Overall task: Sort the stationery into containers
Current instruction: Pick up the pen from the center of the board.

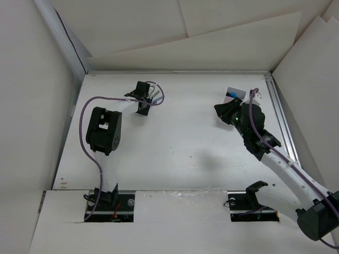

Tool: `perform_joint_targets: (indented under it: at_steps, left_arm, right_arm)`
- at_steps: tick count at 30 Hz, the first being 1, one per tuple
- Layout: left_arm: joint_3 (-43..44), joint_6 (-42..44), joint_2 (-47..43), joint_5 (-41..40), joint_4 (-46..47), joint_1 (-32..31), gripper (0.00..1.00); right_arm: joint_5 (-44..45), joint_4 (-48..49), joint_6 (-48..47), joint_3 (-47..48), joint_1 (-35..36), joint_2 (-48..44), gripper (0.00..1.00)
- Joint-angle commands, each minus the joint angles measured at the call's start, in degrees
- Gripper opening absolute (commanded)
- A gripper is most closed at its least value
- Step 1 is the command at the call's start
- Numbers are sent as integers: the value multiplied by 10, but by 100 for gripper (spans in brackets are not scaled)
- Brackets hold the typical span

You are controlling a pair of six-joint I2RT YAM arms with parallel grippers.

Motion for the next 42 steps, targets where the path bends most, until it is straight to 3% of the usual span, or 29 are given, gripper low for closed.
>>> perform_joint_targets:
  at_steps: [1,15,17,24,29,32,37,42]
  left_arm:
    - [-2,7,-6,13,-15,4,30]
    - [-18,-15,-50,66,-37,-49,15]
    - [-18,-22,-66,72,-47,-63,7]
    - [-46,-72,-136,103,-41,-124,0]
    - [-57,-124,-180,116,-19,-168,0]
    - [-78,-169,-209,154,19,-174,0]
    - [-204,-240,-293,259,192,-174,0]
    - [-327,-299,-375,325,343,-174,1]
  right_arm:
    - [0,14,-8,0,-4,-13,27]
    - [5,14,-8,0,-4,-24,31]
    - [5,14,-8,0,-4,-24,31]
    - [0,14,-8,0,-10,-13,47]
    - [-8,14,-13,0,-16,-13,51]
    - [-51,14,-29,5,-28,-5,58]
    - [-176,-9,-61,41,-34,21,64]
    - [-176,-9,-69,52,-39,29,72]
